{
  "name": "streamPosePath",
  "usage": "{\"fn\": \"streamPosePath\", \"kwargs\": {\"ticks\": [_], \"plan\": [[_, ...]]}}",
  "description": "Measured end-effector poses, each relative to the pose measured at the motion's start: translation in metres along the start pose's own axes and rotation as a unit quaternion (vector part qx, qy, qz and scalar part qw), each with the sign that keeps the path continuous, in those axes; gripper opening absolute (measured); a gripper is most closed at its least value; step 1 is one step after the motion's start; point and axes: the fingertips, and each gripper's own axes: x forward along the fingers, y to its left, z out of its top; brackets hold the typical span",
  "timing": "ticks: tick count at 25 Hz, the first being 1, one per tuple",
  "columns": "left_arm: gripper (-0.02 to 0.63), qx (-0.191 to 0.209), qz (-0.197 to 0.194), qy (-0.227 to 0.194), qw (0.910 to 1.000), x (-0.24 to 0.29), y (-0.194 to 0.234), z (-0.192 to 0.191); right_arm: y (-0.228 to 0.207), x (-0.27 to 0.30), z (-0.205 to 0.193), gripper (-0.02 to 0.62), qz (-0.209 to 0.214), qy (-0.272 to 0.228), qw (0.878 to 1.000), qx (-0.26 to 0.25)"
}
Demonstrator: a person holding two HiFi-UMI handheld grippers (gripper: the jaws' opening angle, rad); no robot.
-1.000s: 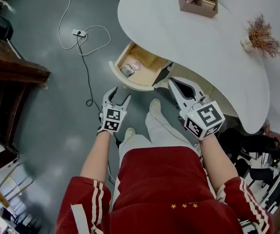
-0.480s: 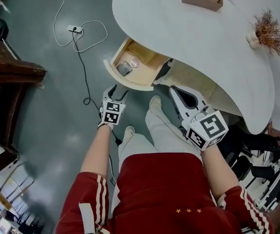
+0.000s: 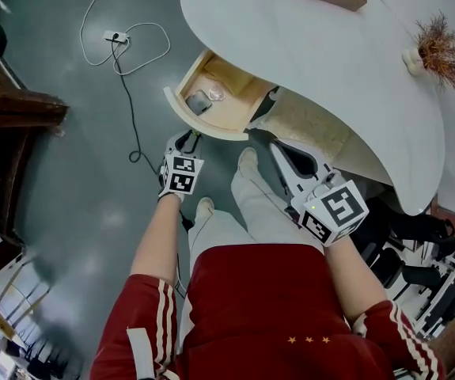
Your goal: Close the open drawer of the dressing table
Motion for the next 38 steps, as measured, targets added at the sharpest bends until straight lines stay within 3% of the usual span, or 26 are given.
{"fn": "streamPosePath", "kwargs": {"ticks": [11,20,38], "plan": [[0.104,-0.006,0.013,-0.004,0.9999,0.009,-0.001,0.007,0.002,0.010,-0.007,0.005,0.007,-0.007,0.999,0.031],[0.104,-0.009,0.014,0.021,0.9997,0.034,-0.003,0.027,-0.043,-0.002,-0.010,0.005,-0.032,-0.014,0.997,0.071],[0.101,-0.031,0.008,-0.008,0.9994,0.083,-0.005,0.088,-0.087,-0.007,-0.016,0.005,-0.068,-0.028,0.992,0.102]]}}
